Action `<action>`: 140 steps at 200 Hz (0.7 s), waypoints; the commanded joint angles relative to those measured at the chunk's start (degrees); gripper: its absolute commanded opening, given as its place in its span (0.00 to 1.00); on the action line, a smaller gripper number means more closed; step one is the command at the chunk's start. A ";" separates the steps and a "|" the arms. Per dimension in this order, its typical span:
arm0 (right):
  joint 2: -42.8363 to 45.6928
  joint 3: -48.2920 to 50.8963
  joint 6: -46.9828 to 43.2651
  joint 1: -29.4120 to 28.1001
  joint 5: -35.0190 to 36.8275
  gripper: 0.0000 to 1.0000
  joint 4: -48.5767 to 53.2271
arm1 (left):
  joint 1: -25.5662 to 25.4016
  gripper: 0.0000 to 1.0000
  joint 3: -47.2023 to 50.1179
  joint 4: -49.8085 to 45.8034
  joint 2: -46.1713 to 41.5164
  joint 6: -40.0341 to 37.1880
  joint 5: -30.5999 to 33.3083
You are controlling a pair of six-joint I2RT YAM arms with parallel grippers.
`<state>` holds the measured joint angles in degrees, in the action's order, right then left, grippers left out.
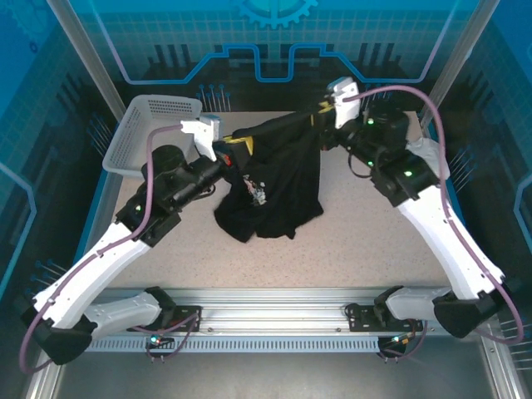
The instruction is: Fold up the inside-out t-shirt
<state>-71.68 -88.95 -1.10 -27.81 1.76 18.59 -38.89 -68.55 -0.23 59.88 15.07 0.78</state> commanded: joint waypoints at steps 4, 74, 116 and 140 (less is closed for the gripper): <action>1.37 -0.75 -4.47 2.85 3.79 0.00 7.48 | -5.47 0.00 1.60 6.00 2.88 -6.36 -5.16; 0.23 25.24 6.32 6.96 1.95 0.04 11.34 | -9.45 0.14 10.72 -0.92 20.34 -5.34 -11.86; 1.97 29.96 8.14 8.21 -5.01 0.02 12.30 | -8.82 0.00 13.27 -3.72 18.62 -6.66 1.45; 3.83 29.10 6.34 8.50 -12.72 0.01 13.87 | -4.38 0.00 15.01 -4.07 13.40 -5.33 2.77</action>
<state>-71.24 -58.78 5.34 -20.16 -1.93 31.33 -47.07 -54.92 -3.81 79.50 10.11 -1.45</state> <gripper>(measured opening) 0.057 0.054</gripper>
